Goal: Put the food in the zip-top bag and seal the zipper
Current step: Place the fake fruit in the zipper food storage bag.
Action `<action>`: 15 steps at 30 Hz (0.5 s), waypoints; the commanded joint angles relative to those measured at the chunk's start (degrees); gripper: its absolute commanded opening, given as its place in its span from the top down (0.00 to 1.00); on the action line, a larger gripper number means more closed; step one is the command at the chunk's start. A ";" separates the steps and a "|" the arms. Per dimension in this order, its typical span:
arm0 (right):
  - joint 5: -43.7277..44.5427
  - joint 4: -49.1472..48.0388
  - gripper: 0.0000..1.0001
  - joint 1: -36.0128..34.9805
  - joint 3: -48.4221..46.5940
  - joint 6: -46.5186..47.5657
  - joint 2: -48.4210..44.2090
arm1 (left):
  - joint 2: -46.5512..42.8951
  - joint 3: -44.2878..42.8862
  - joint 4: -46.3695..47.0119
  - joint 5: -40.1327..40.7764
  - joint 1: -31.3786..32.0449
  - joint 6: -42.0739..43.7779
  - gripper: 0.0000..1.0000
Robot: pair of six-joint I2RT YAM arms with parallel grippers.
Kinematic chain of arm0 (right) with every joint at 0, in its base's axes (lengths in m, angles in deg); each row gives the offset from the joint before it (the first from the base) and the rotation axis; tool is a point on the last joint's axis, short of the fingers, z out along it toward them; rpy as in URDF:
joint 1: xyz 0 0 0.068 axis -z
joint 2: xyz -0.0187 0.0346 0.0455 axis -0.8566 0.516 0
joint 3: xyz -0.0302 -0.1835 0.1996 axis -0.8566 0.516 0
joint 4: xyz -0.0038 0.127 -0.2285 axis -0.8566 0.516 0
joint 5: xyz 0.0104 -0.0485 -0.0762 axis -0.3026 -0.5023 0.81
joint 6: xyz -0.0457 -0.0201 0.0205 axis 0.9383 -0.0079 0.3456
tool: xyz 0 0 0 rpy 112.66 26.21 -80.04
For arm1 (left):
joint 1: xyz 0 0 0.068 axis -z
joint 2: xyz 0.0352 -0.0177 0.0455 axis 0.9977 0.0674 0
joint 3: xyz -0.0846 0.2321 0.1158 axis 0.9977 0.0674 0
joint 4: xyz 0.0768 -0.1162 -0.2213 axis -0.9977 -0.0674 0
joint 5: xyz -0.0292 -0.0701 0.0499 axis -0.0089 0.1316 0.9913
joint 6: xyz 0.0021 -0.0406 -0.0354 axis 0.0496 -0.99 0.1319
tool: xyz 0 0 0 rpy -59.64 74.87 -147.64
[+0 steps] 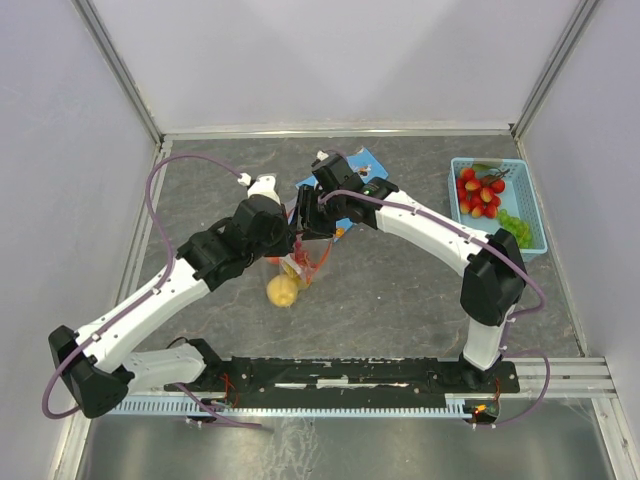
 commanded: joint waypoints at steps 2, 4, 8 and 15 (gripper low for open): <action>-0.04 -1.91 0.43 -0.39 -3.11 3.62 -2.74 | -1.91 1.60 1.40 1.19 -1.35 -3.90 0.97; 0.23 -0.74 0.41 -0.31 -4.35 5.19 -3.66 | -2.93 2.18 1.87 1.21 -1.59 -4.52 0.97; 0.81 4.06 0.39 -0.01 -7.19 9.66 -5.28 | -5.98 3.83 2.93 2.13 -1.72 -4.70 0.97; -0.13 12.85 0.27 3.91 -8.94 18.90 -10.00 | -9.17 5.04 3.17 3.87 -1.95 -3.19 0.97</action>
